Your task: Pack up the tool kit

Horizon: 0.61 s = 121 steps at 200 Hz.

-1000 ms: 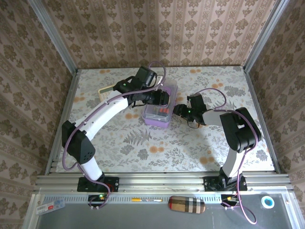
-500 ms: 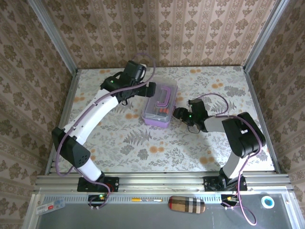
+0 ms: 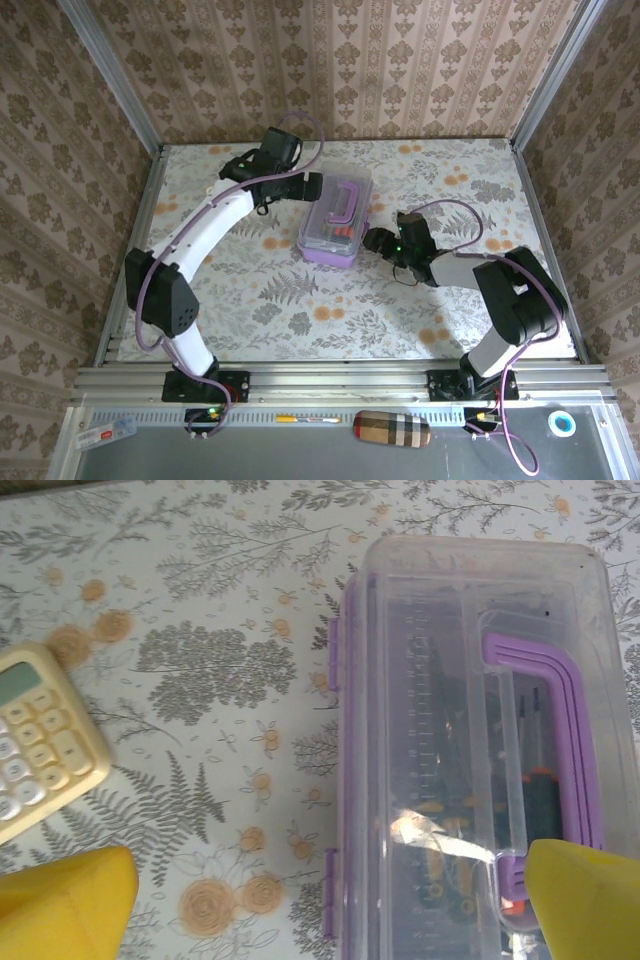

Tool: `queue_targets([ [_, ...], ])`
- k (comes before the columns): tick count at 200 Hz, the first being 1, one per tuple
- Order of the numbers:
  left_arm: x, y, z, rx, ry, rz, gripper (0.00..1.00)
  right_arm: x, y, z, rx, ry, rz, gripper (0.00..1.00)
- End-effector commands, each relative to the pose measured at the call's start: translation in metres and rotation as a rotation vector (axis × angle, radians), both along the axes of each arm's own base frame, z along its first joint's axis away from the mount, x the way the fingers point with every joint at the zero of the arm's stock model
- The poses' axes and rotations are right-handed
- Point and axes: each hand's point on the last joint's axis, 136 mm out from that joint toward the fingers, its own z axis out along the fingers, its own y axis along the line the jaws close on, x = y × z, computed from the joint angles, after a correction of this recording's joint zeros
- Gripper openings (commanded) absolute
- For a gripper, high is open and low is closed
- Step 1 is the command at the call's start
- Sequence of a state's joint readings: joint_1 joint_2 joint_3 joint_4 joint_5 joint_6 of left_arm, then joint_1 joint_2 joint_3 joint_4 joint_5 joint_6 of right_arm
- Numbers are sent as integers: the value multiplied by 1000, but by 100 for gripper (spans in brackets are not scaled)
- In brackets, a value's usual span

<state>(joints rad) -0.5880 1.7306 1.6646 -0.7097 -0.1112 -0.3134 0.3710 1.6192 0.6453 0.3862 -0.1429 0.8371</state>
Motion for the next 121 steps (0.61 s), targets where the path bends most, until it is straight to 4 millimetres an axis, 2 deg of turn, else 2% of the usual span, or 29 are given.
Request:
queue_targets([
  [1, 3, -20, -4, -74, 16, -21, 100, 0, -16, 6, -37, -30, -58, 70],
  [28, 1, -46, -13, -136, 60, -86, 100, -1, -22, 8, -40, -42, -87, 71],
  [42, 3, -55, -18, -88, 64, -104, 100, -1, -25, 9, -46, -45, -94, 71],
  [75, 9, -71, -47, 29, 128, -136, 100, -1, -28, 7, -51, -42, -103, 72],
  [101, 17, -67, -70, 119, 172, -112, 100, 0, -27, 8, -47, -43, -99, 73],
  [121, 19, -58, -80, 173, 178, -91, 99, 1, -27, 8, -47, -44, -101, 73],
])
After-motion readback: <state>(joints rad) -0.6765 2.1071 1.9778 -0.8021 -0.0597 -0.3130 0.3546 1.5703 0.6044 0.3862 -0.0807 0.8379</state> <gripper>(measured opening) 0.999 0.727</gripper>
